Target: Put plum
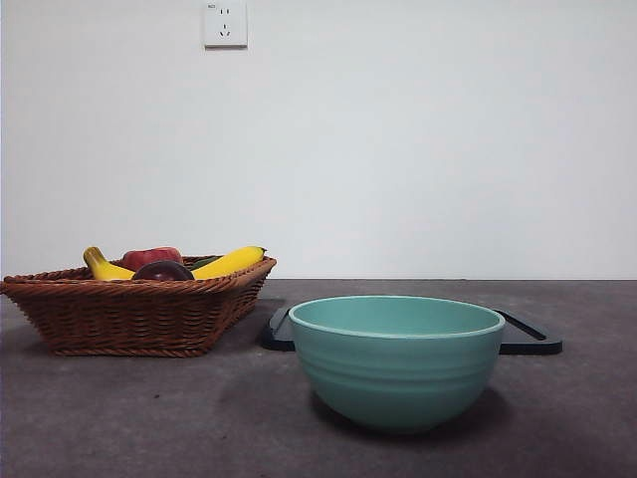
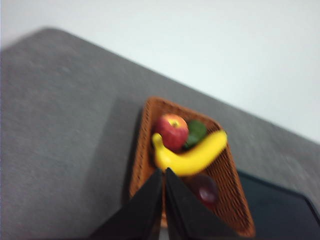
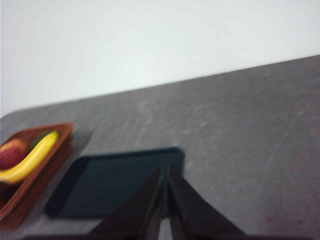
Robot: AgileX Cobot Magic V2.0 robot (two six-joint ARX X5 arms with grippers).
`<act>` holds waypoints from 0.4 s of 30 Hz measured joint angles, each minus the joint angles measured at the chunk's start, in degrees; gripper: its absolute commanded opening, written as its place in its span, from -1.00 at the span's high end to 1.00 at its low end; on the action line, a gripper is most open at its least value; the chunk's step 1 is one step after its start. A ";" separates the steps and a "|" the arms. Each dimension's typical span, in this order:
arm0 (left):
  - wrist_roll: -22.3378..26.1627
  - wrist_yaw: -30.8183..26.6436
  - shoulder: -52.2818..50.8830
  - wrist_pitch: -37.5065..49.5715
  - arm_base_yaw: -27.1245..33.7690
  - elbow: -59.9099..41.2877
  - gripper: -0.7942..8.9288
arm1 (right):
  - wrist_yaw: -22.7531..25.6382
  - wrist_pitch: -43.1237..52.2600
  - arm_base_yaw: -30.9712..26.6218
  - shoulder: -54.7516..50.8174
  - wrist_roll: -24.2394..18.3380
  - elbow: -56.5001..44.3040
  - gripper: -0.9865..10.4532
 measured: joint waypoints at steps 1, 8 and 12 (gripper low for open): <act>0.63 1.27 1.51 -1.46 0.00 1.60 0.82 | -1.05 -1.86 0.00 1.68 -0.63 1.99 0.82; 8.15 10.47 11.76 -13.57 -0.28 12.81 0.82 | -8.48 -13.66 0.00 13.44 -6.32 14.36 0.82; 12.22 12.66 16.35 -19.89 -1.81 17.92 0.82 | -11.82 -19.10 0.09 19.15 -9.44 19.80 0.82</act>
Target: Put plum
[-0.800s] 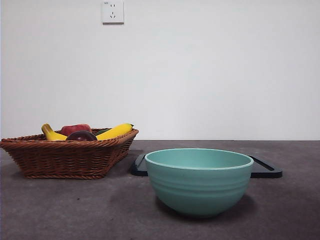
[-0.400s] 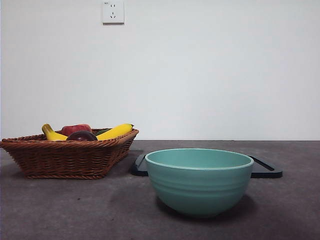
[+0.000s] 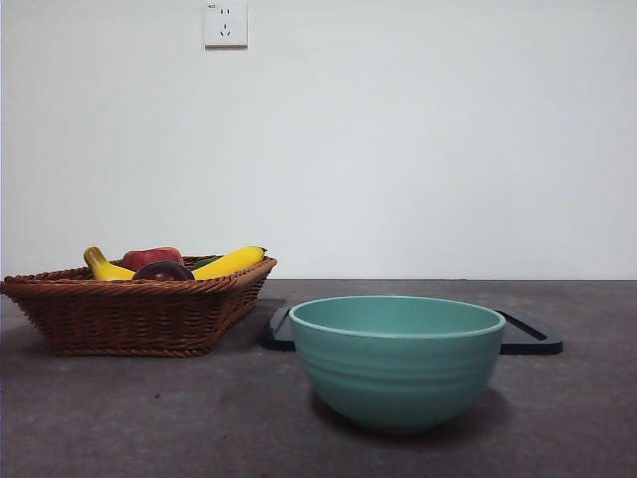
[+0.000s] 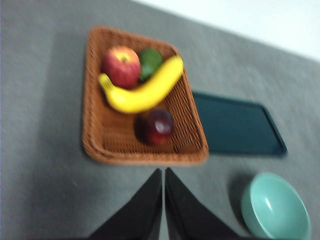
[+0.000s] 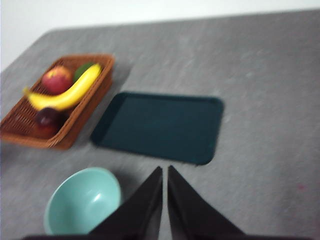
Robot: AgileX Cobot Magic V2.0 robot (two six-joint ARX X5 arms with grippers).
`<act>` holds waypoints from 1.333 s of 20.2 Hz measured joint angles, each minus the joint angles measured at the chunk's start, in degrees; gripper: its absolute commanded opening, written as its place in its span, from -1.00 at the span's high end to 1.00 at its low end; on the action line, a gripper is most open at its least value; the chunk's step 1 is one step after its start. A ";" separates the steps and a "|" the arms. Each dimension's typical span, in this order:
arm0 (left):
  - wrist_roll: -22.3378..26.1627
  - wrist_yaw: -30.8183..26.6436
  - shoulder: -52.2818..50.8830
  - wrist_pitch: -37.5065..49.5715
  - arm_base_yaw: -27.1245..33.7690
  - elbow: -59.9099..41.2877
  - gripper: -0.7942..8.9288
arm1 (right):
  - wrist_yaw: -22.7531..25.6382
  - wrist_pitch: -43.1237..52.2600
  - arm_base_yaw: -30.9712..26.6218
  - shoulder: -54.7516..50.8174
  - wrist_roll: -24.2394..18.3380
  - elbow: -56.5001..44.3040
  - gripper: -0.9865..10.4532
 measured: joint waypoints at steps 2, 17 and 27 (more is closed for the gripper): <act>2.05 1.31 2.08 -3.02 -1.07 2.21 0.82 | -1.75 -2.67 0.50 2.64 -1.22 2.27 0.82; 10.54 2.29 7.10 -13.07 -7.19 7.48 0.61 | -4.11 -13.99 7.17 10.86 -7.02 6.36 0.76; 10.51 2.29 7.10 -13.11 -7.34 7.50 -0.19 | -4.11 -13.99 7.17 10.84 -7.04 6.36 0.06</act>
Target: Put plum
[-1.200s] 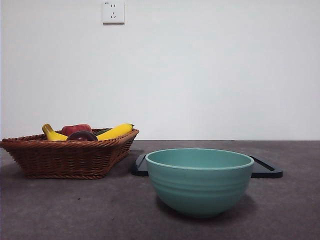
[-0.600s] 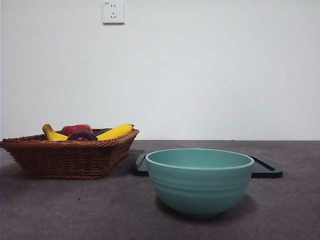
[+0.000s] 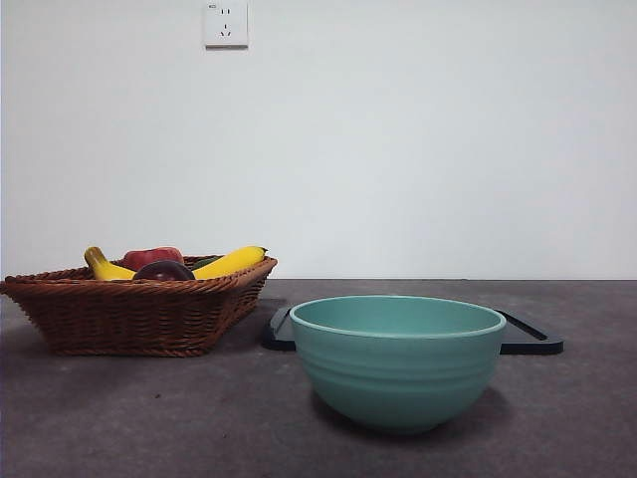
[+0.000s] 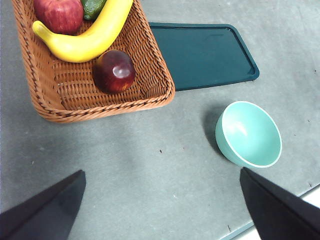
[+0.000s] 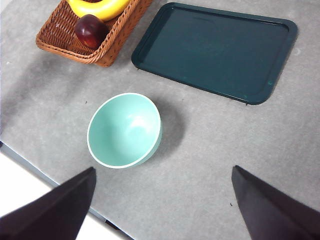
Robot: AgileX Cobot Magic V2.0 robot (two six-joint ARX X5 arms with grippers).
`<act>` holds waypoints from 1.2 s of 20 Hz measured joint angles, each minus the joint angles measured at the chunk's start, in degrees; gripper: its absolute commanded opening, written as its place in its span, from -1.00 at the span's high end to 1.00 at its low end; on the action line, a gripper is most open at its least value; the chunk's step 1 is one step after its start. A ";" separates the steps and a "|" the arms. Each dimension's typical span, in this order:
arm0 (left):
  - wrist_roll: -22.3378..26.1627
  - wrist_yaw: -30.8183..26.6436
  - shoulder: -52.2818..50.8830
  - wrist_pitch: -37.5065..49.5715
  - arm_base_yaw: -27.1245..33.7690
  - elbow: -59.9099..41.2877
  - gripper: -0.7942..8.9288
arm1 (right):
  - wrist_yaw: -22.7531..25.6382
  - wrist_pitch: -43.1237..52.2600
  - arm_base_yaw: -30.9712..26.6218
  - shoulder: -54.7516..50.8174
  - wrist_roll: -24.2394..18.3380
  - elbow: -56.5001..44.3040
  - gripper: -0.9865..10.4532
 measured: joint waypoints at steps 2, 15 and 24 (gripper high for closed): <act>-0.07 0.00 0.00 0.00 0.00 -0.02 -0.19 | 0.00 0.00 0.00 0.00 0.00 0.00 0.06; -3.85 -5.81 17.16 5.44 -7.08 10.12 -0.12 | 0.00 0.00 0.00 0.00 0.00 0.00 0.06; -3.98 -18.60 39.82 14.29 -16.81 16.72 -0.12 | 0.00 0.02 0.00 0.00 0.00 0.00 0.06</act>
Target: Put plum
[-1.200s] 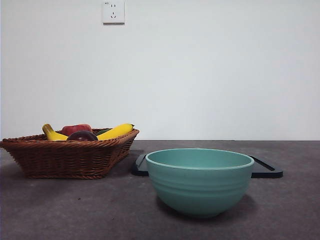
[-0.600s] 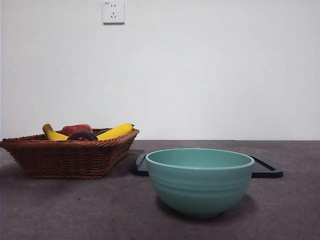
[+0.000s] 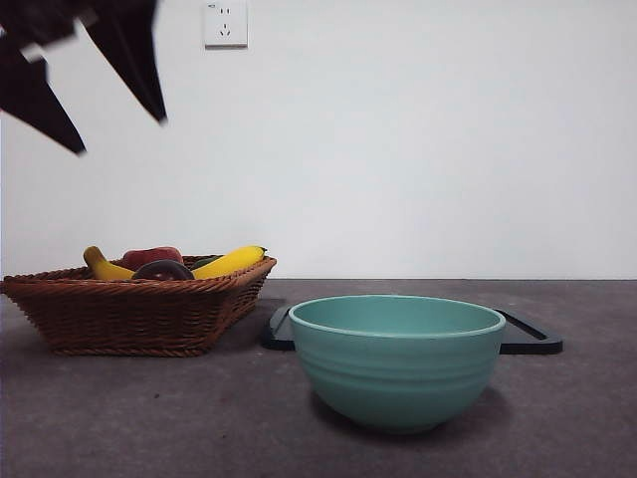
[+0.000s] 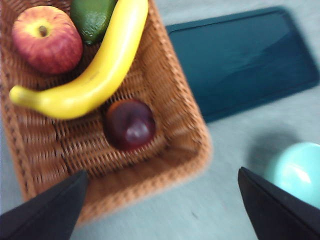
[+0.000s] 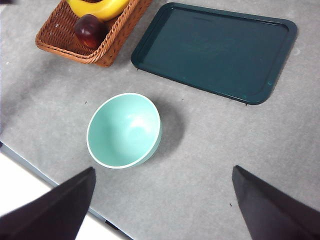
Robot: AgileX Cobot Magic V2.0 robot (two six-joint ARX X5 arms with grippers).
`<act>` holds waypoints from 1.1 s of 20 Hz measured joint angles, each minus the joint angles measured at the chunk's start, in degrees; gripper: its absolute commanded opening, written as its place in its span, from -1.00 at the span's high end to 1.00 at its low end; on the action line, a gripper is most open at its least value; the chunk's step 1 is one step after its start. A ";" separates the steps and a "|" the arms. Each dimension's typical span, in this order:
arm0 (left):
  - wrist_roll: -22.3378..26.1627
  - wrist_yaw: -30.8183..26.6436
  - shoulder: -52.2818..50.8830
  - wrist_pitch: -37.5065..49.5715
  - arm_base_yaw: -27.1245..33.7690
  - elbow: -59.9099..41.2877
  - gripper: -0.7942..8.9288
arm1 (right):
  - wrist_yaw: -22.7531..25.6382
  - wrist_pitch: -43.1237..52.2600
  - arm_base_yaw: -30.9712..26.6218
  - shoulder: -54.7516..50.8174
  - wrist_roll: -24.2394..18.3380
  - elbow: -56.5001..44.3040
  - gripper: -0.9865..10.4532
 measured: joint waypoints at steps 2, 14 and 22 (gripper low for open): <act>0.17 -1.42 4.15 2.51 -0.90 0.02 -0.12 | 0.00 0.00 0.00 0.02 0.00 0.00 0.06; 0.61 -7.37 20.70 12.50 -2.21 0.07 -0.12 | 0.02 0.26 0.00 0.02 0.00 0.00 0.06; 0.63 -8.22 23.47 13.09 -2.47 0.09 0.18 | 0.02 1.55 0.00 0.02 0.00 0.00 0.06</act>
